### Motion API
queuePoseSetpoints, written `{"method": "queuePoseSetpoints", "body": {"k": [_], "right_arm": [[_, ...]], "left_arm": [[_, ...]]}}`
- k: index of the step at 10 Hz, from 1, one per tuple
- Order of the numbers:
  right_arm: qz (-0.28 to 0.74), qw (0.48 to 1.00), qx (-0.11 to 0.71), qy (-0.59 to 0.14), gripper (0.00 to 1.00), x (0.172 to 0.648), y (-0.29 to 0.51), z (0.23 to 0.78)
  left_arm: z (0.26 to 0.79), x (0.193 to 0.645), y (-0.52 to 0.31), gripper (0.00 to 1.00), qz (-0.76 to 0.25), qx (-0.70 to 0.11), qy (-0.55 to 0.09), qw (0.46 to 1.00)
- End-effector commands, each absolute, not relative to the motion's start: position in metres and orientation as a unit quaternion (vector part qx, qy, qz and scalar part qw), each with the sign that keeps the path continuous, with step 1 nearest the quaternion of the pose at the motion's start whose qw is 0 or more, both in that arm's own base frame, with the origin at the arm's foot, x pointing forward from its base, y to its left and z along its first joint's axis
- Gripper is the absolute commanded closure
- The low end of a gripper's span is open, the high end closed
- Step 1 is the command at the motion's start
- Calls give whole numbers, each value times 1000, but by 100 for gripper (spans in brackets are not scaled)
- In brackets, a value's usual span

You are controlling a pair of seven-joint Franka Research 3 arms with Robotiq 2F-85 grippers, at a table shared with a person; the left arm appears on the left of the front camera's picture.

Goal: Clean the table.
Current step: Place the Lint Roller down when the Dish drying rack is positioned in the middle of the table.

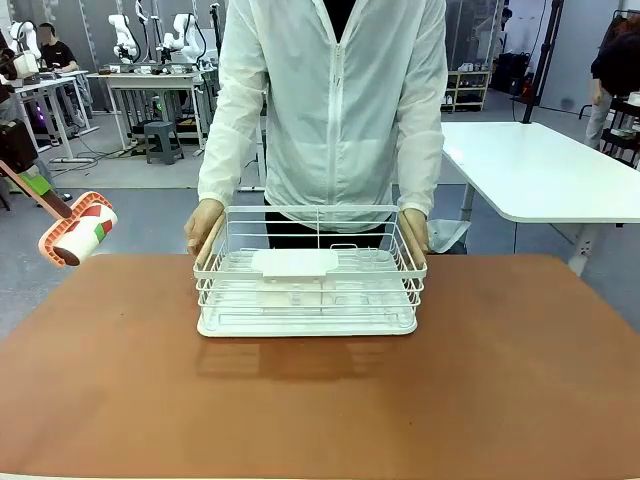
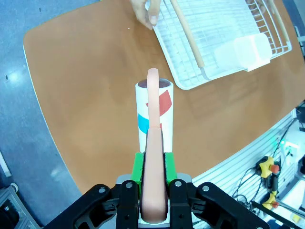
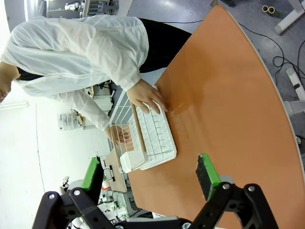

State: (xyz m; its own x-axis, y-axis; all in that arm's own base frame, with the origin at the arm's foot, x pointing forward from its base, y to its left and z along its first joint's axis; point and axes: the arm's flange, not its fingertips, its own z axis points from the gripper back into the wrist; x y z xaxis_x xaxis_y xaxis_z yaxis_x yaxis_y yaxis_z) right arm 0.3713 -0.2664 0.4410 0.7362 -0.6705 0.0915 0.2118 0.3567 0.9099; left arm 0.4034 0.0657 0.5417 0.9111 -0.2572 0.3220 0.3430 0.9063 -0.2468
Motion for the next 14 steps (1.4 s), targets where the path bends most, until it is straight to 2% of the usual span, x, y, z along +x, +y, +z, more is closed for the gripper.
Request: {"method": "queuePoseSetpoints", "body": {"k": [1,14], "right_arm": [[-275,786,499,-241,0,372,-266,443],[-275,786,499,-241,0,372,-266,443]], "left_arm": [[547,404,66,79,-152,-142,-144,967],[547,404,66,79,-152,-142,-144,967]]}}
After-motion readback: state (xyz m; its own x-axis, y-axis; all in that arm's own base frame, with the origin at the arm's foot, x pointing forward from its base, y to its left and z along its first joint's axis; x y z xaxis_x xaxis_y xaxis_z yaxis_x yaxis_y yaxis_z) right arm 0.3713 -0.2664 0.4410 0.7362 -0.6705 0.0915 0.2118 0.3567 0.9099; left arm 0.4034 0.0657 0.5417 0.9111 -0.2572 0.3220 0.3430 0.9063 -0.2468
